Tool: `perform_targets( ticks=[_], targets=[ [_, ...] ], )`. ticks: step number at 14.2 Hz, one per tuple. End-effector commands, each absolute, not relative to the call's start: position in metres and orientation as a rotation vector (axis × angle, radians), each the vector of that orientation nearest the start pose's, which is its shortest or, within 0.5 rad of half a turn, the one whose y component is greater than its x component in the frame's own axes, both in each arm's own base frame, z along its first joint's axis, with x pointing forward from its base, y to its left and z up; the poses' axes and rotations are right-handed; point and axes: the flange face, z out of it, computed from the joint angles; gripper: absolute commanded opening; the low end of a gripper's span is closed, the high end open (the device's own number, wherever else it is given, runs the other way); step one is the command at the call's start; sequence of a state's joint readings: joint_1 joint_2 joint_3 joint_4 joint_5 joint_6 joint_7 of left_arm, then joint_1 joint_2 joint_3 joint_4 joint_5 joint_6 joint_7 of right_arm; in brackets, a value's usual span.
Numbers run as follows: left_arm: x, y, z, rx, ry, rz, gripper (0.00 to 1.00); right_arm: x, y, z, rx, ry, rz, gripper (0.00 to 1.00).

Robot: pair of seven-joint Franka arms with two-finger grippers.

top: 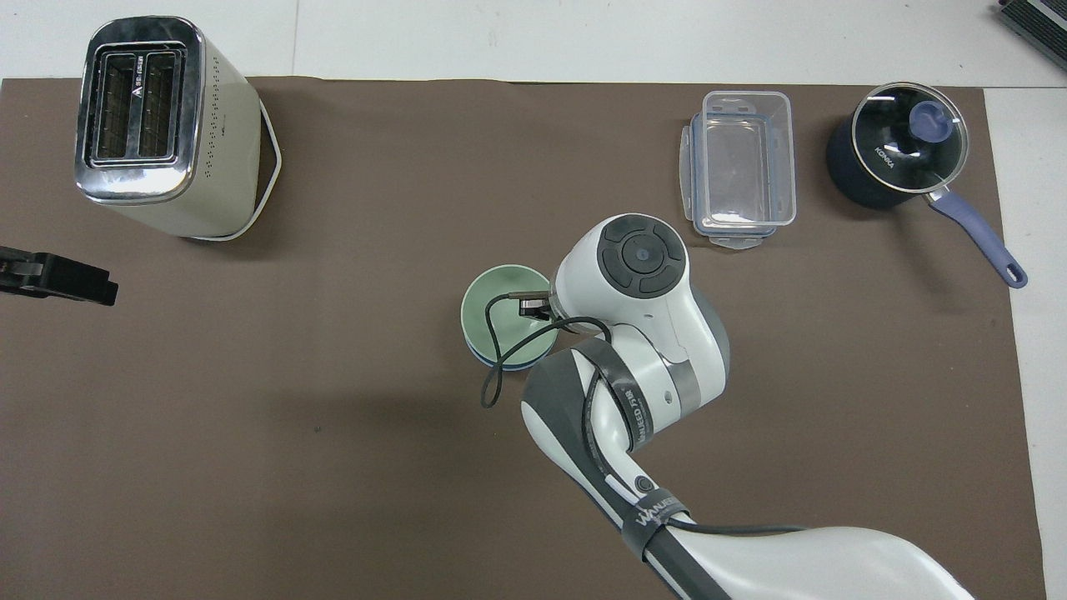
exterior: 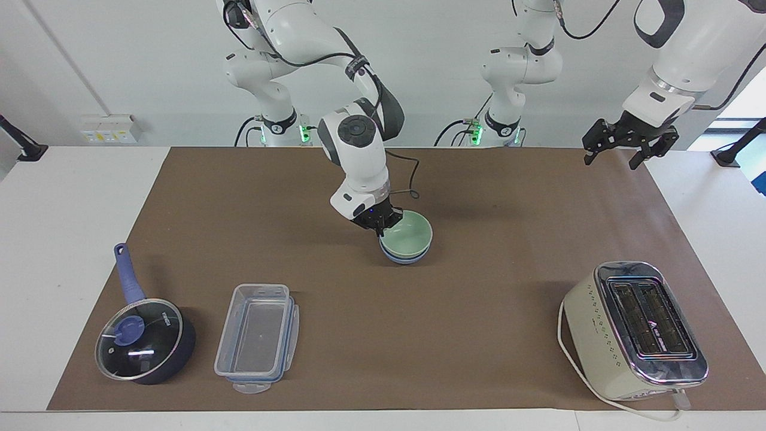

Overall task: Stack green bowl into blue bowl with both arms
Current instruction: 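Lower the green bowl into the blue bowl with the right gripper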

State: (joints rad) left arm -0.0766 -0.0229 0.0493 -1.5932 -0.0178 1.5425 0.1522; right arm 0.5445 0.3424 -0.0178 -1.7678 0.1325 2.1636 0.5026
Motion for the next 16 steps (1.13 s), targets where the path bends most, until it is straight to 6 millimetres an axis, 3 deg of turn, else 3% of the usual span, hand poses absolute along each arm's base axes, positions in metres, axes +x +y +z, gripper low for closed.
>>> perform_targets(
  ticks=[1, 16],
  targets=[
    [0.5411, -0.0137, 0.6269, -3.131, 0.289, 0.026, 1.0, 0.5515, 0.3386, 0.3701, -3.032, 0.058, 0.005, 0.0],
    [0.5411, -0.0137, 0.6269, -3.131, 0.289, 0.026, 1.0, 0.5538, 0.3362, 0.3606, -3.033, 0.056, 0.001, 0.0]
  ],
)
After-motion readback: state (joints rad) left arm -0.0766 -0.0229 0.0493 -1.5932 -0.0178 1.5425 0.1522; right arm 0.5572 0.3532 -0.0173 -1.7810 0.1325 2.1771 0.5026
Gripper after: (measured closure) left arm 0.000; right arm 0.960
